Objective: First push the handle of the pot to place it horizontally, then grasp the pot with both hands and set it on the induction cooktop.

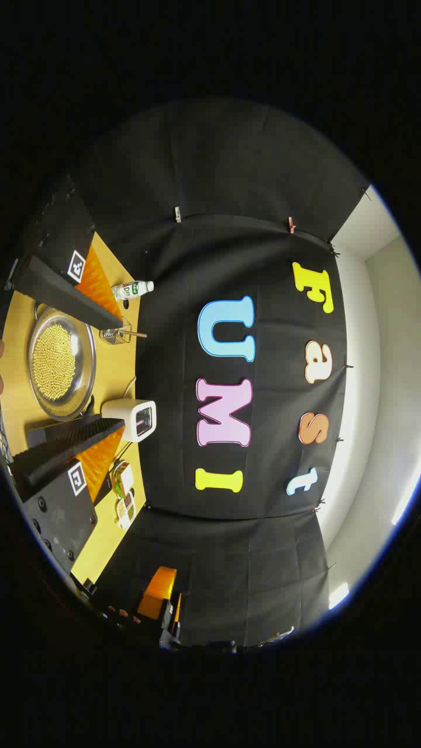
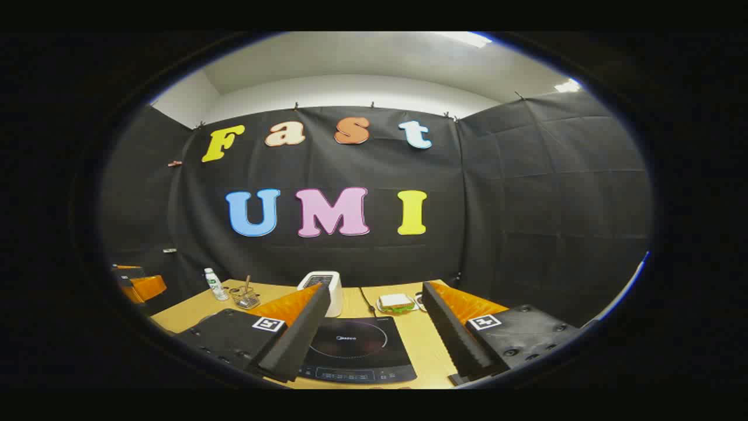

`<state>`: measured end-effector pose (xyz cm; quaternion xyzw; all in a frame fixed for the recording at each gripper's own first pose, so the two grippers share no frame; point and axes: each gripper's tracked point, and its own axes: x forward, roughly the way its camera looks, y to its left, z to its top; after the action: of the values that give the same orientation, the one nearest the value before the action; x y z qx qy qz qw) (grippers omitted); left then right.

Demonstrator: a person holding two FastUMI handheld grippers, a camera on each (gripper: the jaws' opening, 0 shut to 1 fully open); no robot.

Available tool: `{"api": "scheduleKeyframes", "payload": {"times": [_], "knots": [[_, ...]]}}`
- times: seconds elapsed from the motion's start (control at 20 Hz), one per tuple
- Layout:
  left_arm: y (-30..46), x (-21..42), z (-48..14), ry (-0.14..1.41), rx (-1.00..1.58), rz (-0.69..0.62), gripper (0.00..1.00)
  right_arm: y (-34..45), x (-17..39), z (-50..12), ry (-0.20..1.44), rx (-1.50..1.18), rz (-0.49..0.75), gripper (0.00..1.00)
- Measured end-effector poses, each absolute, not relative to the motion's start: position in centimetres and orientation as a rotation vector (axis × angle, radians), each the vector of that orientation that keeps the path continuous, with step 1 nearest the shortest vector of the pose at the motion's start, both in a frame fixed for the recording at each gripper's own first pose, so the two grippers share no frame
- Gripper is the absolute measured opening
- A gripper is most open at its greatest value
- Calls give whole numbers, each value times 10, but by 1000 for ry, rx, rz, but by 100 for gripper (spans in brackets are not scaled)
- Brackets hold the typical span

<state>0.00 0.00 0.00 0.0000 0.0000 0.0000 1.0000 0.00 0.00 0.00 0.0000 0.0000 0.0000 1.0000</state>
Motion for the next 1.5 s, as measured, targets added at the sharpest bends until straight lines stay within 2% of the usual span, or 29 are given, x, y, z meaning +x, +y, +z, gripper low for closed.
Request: {"api": "scheduleKeyframes", "payload": {"times": [0.5, 0.6, 0.7, 0.95, 1.0, 1.05, 1.5], "knots": [[7, 3, 11, 6, -25, 13, 95, 5, -9, 6, -13, -22, 18, 98], [10, 4, 6, 18, -23, 25, 95, 3, -9, 5, -5, -16, 16, 95], [8, 2, 1, 33, -46, 22, 95, 0, -8, 5, -4, -11, 10, 98], [10, -2, -10, 61, -65, 18, 95, 1, -9, 4, 4, -10, 19, 98], [11, -3, -11, 63, -65, 17, 93, 2, -9, 3, 6, -9, 22, 98], [11, -4, -12, 65, -63, 18, 95, 2, -9, 4, 7, -8, 24, 98], [17, 0, -20, 105, -67, 12, 95, 10, -8, -6, 37, -12, 41, 98]]}}
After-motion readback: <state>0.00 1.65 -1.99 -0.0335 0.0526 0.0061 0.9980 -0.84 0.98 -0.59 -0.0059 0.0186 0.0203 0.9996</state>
